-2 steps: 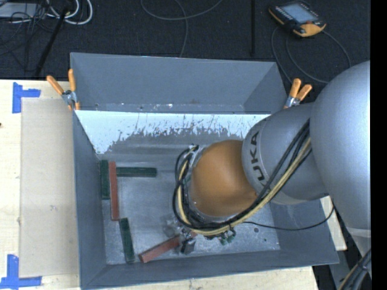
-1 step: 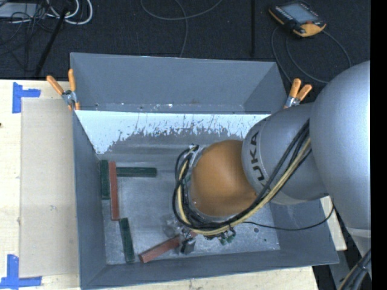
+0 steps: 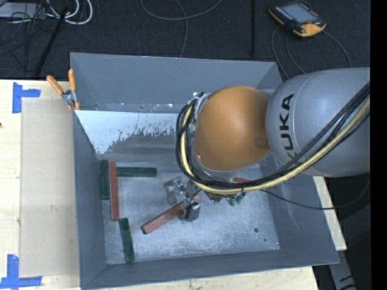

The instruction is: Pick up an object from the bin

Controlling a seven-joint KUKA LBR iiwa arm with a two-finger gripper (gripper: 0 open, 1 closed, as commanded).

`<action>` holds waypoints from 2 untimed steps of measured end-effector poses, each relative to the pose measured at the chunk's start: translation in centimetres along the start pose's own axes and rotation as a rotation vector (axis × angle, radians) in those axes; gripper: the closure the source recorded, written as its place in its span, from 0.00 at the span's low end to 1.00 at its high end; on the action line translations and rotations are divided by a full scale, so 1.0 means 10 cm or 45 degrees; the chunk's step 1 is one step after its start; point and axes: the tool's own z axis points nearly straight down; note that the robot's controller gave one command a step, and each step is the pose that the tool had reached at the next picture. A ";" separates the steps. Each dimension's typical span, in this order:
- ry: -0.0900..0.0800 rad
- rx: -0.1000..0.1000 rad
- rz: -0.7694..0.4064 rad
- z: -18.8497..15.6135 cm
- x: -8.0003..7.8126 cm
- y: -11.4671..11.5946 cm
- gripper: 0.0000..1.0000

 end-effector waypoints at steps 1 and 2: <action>0.000 0.000 0.001 0.00 0.00 0.00 1.00; 0.008 -0.003 0.008 -0.59 0.19 -0.08 1.00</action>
Offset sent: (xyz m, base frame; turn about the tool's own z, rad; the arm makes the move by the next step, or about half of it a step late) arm -0.0149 -0.0217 0.0794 0.0078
